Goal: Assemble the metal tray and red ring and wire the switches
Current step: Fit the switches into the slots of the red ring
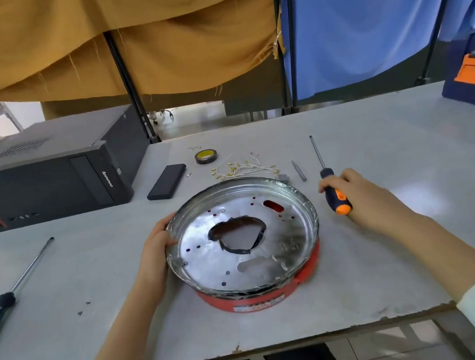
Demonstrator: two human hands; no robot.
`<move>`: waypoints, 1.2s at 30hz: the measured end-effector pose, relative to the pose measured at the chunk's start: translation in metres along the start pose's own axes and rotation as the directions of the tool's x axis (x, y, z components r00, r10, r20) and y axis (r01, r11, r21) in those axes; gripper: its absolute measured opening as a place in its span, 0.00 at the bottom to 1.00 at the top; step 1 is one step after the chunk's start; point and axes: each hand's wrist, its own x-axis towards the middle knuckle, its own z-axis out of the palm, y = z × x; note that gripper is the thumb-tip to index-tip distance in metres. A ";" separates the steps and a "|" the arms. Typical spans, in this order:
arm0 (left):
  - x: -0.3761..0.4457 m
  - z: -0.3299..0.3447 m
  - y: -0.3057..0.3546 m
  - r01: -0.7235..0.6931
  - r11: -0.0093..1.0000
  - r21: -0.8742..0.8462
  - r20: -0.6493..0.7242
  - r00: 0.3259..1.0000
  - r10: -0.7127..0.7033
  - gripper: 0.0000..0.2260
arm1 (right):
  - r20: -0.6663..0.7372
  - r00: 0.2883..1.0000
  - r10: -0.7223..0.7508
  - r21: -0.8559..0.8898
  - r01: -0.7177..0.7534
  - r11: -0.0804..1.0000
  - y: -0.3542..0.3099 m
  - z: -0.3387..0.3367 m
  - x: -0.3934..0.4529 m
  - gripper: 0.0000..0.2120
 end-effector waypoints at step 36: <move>-0.008 -0.047 0.076 -0.315 0.922 0.224 0.101 0.949 0.299 0.28 | 0.228 0.973 0.038 0.705 -0.192 0.682 -0.097 -0.049 0.040 0.19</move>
